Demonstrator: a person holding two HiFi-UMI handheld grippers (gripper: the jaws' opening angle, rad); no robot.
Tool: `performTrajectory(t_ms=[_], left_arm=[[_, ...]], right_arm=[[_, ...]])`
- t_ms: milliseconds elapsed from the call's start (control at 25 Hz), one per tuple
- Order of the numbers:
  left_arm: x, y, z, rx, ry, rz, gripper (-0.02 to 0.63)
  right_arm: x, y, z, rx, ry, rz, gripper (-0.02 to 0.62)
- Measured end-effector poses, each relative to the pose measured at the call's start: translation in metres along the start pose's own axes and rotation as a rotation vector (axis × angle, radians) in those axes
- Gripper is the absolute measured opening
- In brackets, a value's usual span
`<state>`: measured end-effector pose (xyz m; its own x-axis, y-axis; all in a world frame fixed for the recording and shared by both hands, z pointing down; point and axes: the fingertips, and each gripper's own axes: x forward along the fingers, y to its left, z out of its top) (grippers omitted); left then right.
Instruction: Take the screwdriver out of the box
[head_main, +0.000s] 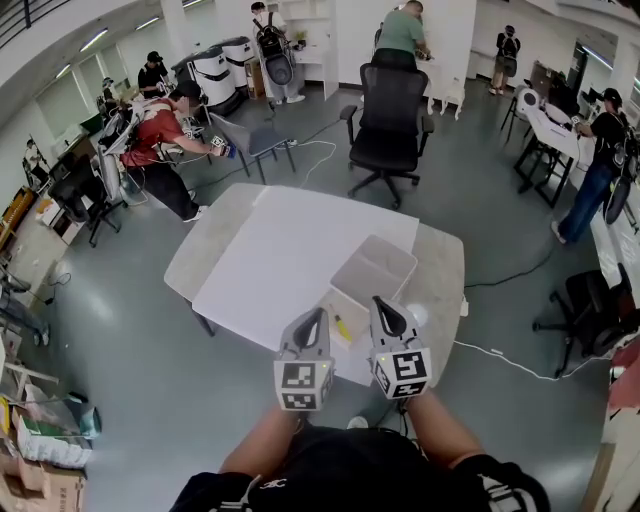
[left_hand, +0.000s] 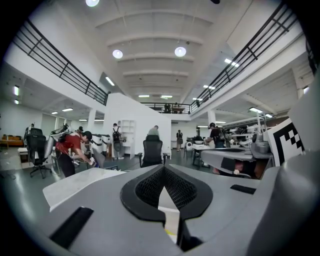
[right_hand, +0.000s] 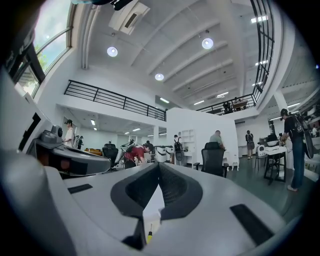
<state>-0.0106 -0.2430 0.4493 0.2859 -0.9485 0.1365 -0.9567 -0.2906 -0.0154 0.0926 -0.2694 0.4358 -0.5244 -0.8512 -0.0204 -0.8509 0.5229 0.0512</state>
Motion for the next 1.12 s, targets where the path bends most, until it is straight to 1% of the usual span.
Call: performTrajectory(t_ms=[280,400,480,600,720,960,1120], left_arm=[[0.025,0.029,0.003,0.018,-0.014,-0.031,0.014],[0.035,0.047,0.005,0.036,-0.011,-0.059,0.014],[0.040,0.063,0.013,0.048,-0.024,-0.070,0.014],[0.053,0.084,0.022,0.042,-0.039,-0.085,0.014],[0.065,0.094,0.022,0.045,-0.040,-0.100,0.014],[0.079,0.113,0.019,0.017,-0.022,-0.142,0.014],[0.089,0.120,0.016,0.022,-0.014,-0.159,0.014]], right_arm=[[0.033,0.005,-0.011,-0.015,0.020,-0.015,0.013],[0.054,0.010,-0.013,-0.022,0.028,-0.041,0.013],[0.066,0.016,-0.011,-0.023,0.029,-0.055,0.012],[0.084,0.021,-0.010,-0.041,0.039,-0.062,0.013],[0.096,0.020,-0.016,-0.050,0.055,-0.066,0.013],[0.115,0.023,-0.039,-0.066,0.152,-0.074,0.014],[0.126,0.024,-0.061,-0.067,0.250,-0.070,0.014]])
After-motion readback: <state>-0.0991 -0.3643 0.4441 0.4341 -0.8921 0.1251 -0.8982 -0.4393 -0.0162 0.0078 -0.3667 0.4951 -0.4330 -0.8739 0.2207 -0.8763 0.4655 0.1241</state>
